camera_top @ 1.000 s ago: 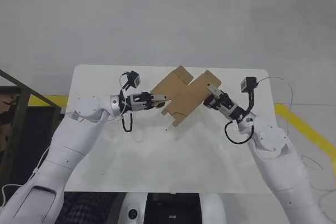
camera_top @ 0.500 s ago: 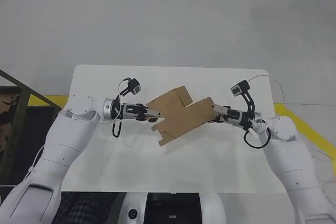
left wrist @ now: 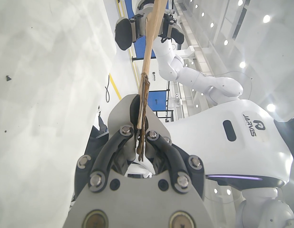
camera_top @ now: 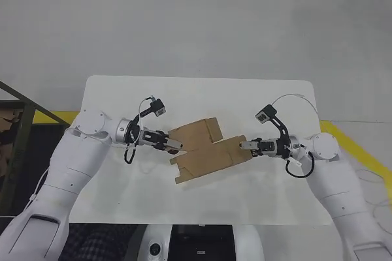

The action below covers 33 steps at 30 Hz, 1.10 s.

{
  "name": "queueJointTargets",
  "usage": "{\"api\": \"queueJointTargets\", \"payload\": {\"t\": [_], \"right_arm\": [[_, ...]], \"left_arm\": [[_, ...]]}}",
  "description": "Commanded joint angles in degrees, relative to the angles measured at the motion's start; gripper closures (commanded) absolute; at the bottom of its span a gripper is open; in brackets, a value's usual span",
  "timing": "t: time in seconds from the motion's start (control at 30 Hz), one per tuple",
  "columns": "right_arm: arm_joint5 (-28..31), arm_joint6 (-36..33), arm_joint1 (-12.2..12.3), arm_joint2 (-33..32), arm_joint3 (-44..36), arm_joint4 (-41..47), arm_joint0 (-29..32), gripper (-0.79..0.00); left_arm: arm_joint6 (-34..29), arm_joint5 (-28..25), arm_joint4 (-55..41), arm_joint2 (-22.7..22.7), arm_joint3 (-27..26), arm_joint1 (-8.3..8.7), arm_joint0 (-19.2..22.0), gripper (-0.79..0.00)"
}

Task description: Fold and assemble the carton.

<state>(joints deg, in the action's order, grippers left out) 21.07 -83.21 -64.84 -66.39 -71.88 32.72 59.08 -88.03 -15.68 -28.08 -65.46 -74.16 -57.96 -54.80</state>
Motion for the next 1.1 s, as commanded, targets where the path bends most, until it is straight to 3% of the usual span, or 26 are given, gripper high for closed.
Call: {"api": "queueJointTargets", "payload": {"t": [0.0, 0.47, 0.7, 0.73, 0.77, 0.8, 1.07], "right_arm": [[-0.1, -0.1, 0.1, 0.5, -0.2, -0.7, 0.0, -0.354], [-0.5, -0.5, 1.2, 3.1, -1.7, -4.4, 0.3, -0.212], [1.3, 1.3, 1.7, 3.8, -2.1, -5.9, 0.5, 0.0], [1.7, 1.7, 1.7, 3.8, -2.1, -6.1, 0.6, 0.0], [2.0, 2.0, 1.8, 3.8, -2.0, -6.1, 0.6, 0.0], [2.3, 2.3, 1.8, 3.8, -1.9, -6.0, 0.7, 0.0], [4.4, 4.8, 2.4, 2.2, -2.0, -6.4, 1.1, 0.0]], "left_arm": [[0.0, -0.1, 0.4, 0.3, -0.3, 0.15, 0.0, 0.0], [0.1, -0.6, 1.2, 1.7, -1.0, 0.83, 0.9, 0.0], [0.0, -0.5, 0.1, 2.1, -1.0, 0.9, 1.2, 0.0], [0.0, -0.5, -0.1, 2.2, -1.0, 0.91, 1.2, -0.055], [0.0, -0.5, -0.5, 2.2, -0.9, 0.92, 1.2, -0.354], [0.0, -0.4, -0.8, 2.1, -0.8, 0.92, 1.2, -0.785], [4.4, 0.9, -3.5, 0.4, 0.6, 1.02, 1.3, -0.785]]}}
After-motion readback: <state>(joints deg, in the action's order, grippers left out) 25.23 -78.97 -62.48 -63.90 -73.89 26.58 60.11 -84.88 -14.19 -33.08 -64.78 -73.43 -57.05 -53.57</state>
